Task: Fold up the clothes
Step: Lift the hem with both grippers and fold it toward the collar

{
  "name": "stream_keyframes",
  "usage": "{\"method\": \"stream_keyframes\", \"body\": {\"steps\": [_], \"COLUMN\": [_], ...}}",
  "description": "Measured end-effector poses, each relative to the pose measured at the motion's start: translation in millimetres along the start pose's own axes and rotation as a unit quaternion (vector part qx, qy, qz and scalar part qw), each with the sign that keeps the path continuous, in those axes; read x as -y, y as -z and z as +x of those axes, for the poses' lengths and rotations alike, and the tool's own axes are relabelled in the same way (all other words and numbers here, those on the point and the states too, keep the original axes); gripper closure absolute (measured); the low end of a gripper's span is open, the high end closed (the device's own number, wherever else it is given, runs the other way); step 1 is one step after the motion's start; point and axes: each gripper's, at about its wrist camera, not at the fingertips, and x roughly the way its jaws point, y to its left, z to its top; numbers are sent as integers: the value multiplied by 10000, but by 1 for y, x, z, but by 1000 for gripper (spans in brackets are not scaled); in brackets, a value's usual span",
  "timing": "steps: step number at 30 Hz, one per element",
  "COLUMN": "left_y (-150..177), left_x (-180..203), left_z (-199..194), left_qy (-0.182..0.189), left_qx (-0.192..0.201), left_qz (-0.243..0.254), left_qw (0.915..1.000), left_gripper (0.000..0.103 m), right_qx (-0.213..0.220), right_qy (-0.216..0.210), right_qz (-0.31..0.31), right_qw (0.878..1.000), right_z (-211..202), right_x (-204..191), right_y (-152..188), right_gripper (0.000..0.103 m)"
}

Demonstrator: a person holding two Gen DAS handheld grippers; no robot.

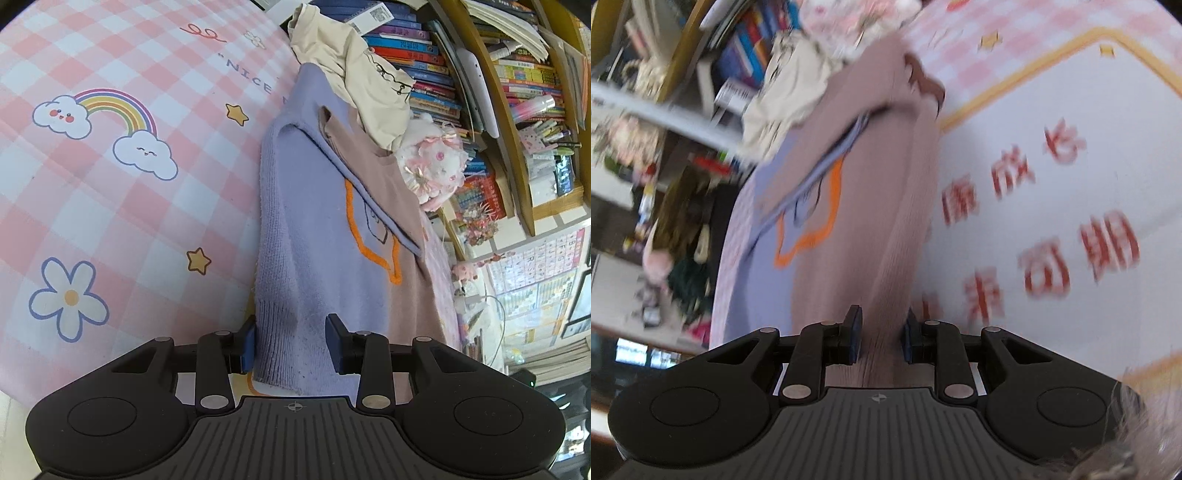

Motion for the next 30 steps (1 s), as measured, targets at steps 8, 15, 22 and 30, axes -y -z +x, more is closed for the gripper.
{"method": "stream_keyframes", "body": {"steps": [8, 15, 22, 30], "left_y": [-2, 6, 21, 48], "left_x": [1, -2, -4, -2], "left_z": [1, -2, -13, -37], "left_qy": [-57, -383, -335, -133], "left_qx": [-68, 106, 68, 133], "left_qz": [6, 31, 6, -95], "left_qw": [10000, 9992, 9994, 9998], "left_gripper": [71, 98, 99, 99], "right_qx": [69, 86, 23, -21], "right_qy": [-65, 131, 125, -32], "right_qz": [311, -12, 24, 129], "right_qw": [9995, 9999, 9999, 9999], "right_z": [-12, -15, -30, -56], "right_x": [12, 5, 11, 17], "right_y": [20, 25, 41, 71], "right_gripper": [96, 96, 96, 96]}}
